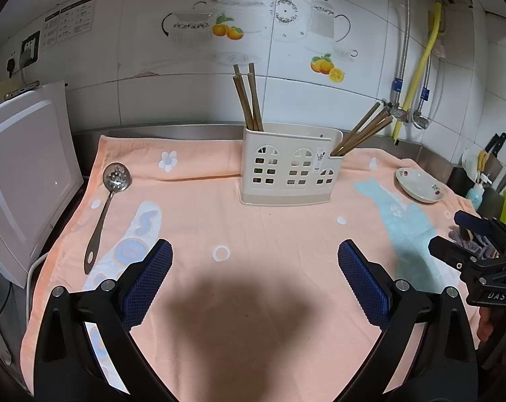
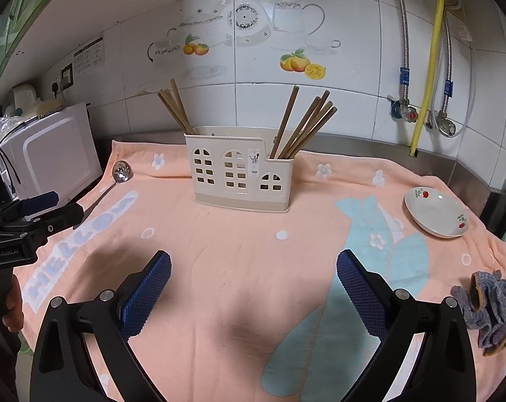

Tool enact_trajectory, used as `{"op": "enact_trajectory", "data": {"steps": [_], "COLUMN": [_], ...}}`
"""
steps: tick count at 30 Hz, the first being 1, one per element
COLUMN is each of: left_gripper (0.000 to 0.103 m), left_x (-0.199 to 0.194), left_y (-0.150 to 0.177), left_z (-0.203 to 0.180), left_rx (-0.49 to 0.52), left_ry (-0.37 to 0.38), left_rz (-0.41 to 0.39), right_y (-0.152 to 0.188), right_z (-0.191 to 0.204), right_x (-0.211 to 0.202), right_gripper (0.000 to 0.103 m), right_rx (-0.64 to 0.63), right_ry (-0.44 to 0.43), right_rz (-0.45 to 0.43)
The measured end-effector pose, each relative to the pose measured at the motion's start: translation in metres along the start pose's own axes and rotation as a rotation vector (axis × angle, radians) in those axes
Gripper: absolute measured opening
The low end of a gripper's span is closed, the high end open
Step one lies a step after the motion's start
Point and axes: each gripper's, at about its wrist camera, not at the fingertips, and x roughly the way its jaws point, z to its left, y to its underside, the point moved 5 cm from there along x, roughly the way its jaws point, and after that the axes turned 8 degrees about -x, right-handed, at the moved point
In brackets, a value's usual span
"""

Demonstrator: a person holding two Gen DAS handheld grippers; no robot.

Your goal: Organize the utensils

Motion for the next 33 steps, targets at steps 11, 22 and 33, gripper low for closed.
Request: {"op": "enact_trajectory", "data": {"steps": [11,22,33], "left_gripper": [0.098,0.098,0.098], "left_x": [0.0008,0.0009,0.0017], "left_y": [0.0030,0.0066,0.0075], "left_z": [-0.0005,-0.0001,-0.0001], "left_rx": [0.004,0.009,0.012], "left_ry": [-0.002,-0.013,-0.018], "left_rz": [0.006,0.020,0.027], "right_y": [0.0008,0.0030,0.0036], "right_z": [0.0009,0.0000,0.0002], "right_x": [0.0004,0.0003,0.0009], "right_gripper": [0.096,0.096,0.096], "right_rx": [-0.003,0.004,0.003], "right_ry": [0.000,-0.001,-0.001], "right_rz": [0.002,0.003,0.008]}}
